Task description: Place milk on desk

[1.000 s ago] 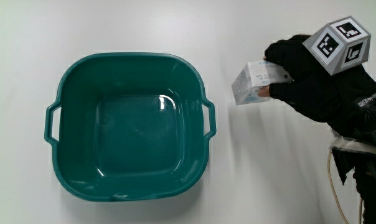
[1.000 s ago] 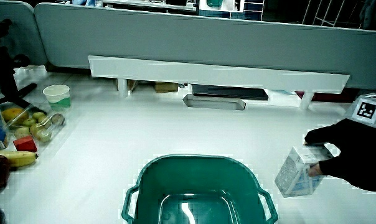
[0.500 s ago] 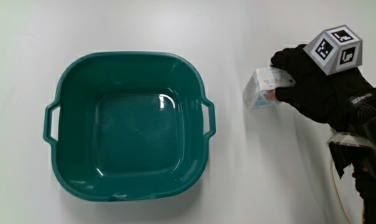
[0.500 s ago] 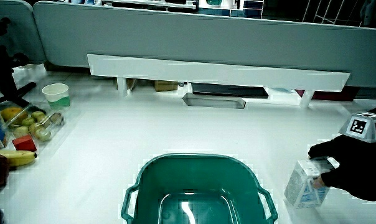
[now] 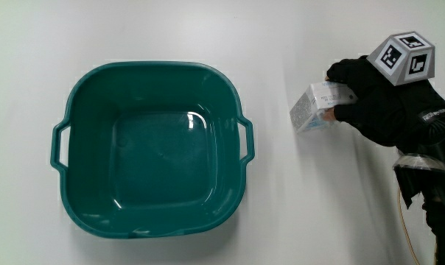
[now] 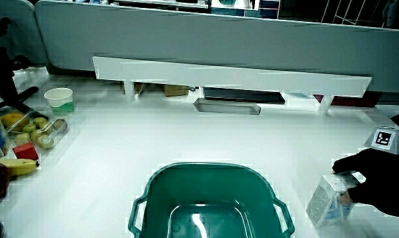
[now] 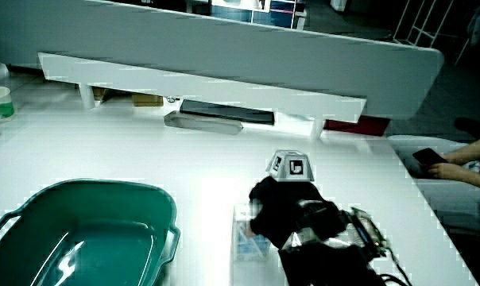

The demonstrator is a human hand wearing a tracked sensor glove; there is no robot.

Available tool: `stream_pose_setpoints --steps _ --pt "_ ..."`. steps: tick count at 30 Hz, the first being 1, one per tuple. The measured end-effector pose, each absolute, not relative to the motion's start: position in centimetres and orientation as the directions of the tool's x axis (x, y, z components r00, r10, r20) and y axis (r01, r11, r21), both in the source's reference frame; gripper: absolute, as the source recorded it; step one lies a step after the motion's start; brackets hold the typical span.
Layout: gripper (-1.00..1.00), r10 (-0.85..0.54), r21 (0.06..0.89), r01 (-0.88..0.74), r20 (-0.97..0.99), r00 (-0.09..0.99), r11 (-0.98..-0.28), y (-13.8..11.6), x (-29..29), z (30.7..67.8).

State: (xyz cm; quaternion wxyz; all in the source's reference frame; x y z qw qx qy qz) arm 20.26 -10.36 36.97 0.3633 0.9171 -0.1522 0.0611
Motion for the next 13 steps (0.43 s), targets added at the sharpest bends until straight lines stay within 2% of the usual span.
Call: stream_pose_setpoints --steps 3,7,11,13 --pt "0.0 -0.237 0.658 -0.32 0.216 0.947 -0.681 -10.3 20.3 37.1" --pt "-0.25 -0.249 0.672 -0.302 0.178 0.952 -0.676 -10.0 20.2 37.1" --pt "-0.5 -0.282 0.615 -0.295 0.122 0.952 -0.731 -9.1 19.5 35.9" --pt "-0.62 -0.357 0.555 -0.354 0.107 0.928 -0.753 -8.0 17.6 33.5"
